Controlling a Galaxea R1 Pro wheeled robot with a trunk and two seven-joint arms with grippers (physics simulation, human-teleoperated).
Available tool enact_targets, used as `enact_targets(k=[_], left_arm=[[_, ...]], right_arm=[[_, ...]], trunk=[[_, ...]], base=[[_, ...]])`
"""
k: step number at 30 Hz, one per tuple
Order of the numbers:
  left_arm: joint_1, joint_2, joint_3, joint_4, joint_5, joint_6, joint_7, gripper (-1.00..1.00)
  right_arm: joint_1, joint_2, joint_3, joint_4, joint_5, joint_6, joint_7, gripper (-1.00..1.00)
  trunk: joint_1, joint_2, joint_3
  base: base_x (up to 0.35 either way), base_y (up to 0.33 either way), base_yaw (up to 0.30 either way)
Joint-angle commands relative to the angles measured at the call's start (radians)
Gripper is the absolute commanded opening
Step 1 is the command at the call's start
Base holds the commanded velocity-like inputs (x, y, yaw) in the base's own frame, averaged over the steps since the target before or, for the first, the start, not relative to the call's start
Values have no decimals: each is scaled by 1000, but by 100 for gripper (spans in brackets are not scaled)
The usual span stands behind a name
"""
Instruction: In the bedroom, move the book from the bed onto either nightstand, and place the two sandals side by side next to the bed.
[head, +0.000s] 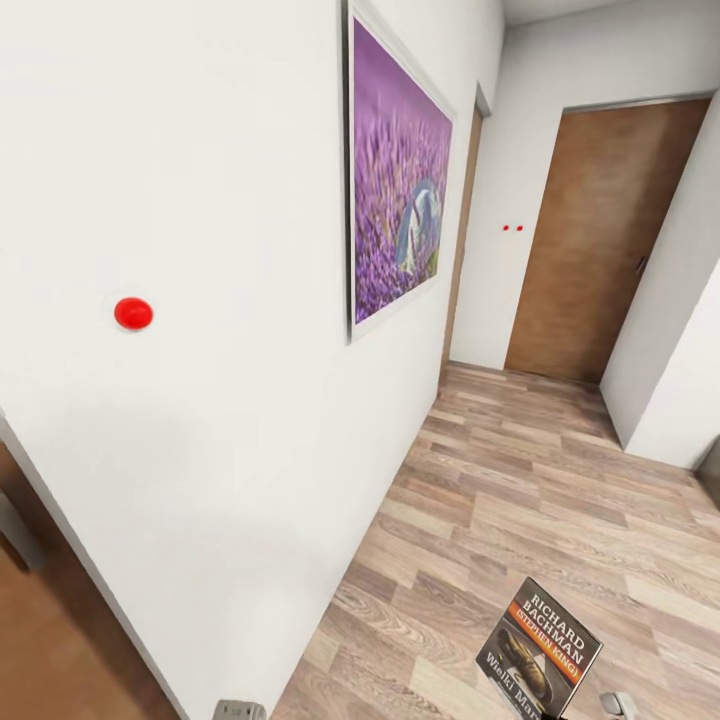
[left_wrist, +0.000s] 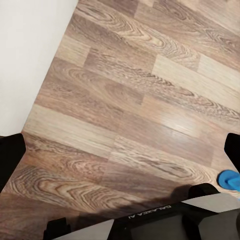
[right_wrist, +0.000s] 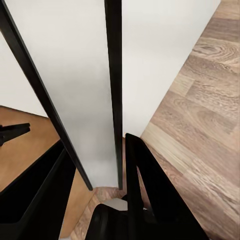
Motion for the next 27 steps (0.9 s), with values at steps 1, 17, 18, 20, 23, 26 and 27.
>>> enact_targets(k=[1, 17, 18, 20, 23, 26, 27], left_arm=[[-1, 0, 9, 1, -10, -4, -2, 100], [-1, 0, 9, 1, -10, -4, -2, 100], [-1, 0, 9, 1, -10, -4, -2, 100], [-1, 0, 9, 1, -10, -4, -2, 100], [-1, 0, 9, 1, -10, -4, -2, 100], [-1, 0, 9, 1, -10, -4, -2, 100], [-1, 0, 9, 1, -10, -4, -2, 100]], right_arm=[[-1, 0, -5, 0, 1, 4, 4, -100], [-1, 0, -5, 0, 1, 4, 4, -100], [-1, 0, -5, 0, 1, 4, 4, -100], [-1, 0, -5, 0, 1, 4, 4, -100], [-1, 0, -5, 0, 1, 4, 4, -100], [-1, 0, -6, 0, 1, 4, 5, -100], [-1, 0, -6, 0, 1, 4, 6, -100]], trunk=[[0, -2, -2], [0, -2, -2], [0, -2, -2], [0, -2, -2], [0, -2, -2], [0, -2, -2], [0, -2, -2]], base=[[24, 0, 0], [184, 0, 0], [33, 0, 0], [19, 0, -35], [10, 0, -127], [3, 0, -230], [1, 0, -158]])
